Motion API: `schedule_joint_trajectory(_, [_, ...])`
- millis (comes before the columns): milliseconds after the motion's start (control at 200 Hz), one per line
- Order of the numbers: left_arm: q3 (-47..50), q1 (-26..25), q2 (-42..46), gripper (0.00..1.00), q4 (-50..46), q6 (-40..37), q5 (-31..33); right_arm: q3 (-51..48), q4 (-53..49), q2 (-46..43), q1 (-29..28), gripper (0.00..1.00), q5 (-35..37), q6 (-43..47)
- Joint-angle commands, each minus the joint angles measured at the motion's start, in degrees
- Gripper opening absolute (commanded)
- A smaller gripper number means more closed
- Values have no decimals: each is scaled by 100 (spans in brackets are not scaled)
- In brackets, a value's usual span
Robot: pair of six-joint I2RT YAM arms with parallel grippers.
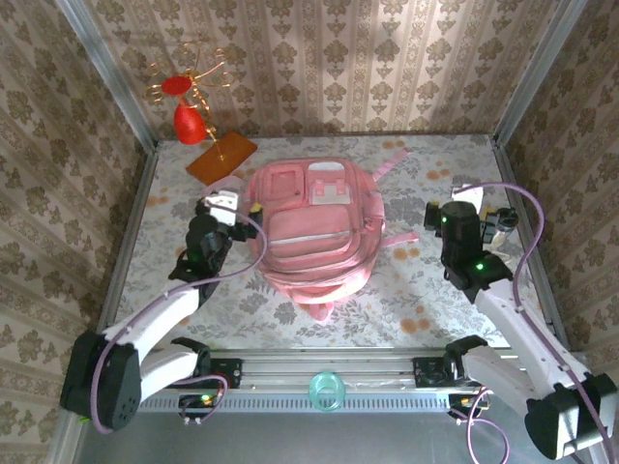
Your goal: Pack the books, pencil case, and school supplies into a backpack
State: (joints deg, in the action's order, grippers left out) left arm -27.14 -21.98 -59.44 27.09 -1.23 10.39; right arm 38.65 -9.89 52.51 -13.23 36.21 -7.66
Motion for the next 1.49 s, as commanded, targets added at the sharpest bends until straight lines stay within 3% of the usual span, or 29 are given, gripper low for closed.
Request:
schedule_joint_trajectory(0, [210, 306, 548, 100, -662, -163, 818, -522, 1040, 340, 249, 100, -253, -26])
schedule_joint_trajectory(110, [634, 681, 1052, 100, -811, -230, 1094, -791, 1629, 830, 326, 100, -343, 174])
schedule_joint_trajectory(180, [946, 759, 1143, 100, -433, -378, 1388, -1021, 2081, 1065, 344, 100, -461, 331])
schedule_joint_trajectory(260, [1183, 960, 961, 100, 0, -414, 1238, -1295, 2672, 1255, 373, 100, -601, 380])
schedule_joint_trajectory(420, [1122, 1532, -272, 100, 620, -268, 16, -1478, 3698, 1929, 444, 100, -1070, 390])
schedule_joint_trajectory(465, [1072, 1577, -646, 100, 839, -336, -108, -1311, 3527, 2072, 444, 100, -1266, 392])
schedule_joint_trajectory(555, [1050, 1658, -1223, 100, 1577, -410, -249, -1392, 4400, 2379, 475, 100, -1577, 543])
schedule_joint_trajectory(690, [1008, 1996, -2098, 100, 2691, -340, -1055, -1215, 4704, 2804, 530, 100, -1815, 830])
schedule_joint_trajectory(820, [1175, 2017, -3144, 100, 4176, -438, -1198, -1671, 5905, 3146, 627, 100, -2009, 893])
schedule_joint_trajectory(885, [994, 2055, -2877, 100, 3348, -299, -1171, -1745, 6058, 3156, 687, 100, -2063, 809])
schedule_joint_trajectory(1035, [434, 2088, -2967, 100, 2458, -266, -1069, -1547, 5784, 3319, 938, 100, -2395, 617])
schedule_joint_trajectory(1100, [431, 2125, -2952, 100, 2437, -215, -1041, -1605, 6219, 3627, 1130, 100, -2630, 489])
schedule_joint_trajectory(1150, [440, 2110, -2966, 100, 2489, -230, -1031, -1527, 5794, 3475, 1140, 100, -2646, 451])
schedule_joint_trajectory(1490, [446, 2110, -2956, 100, 2479, -227, -1031, -1568, 5939, 3499, 1139, 100, -2646, 468])
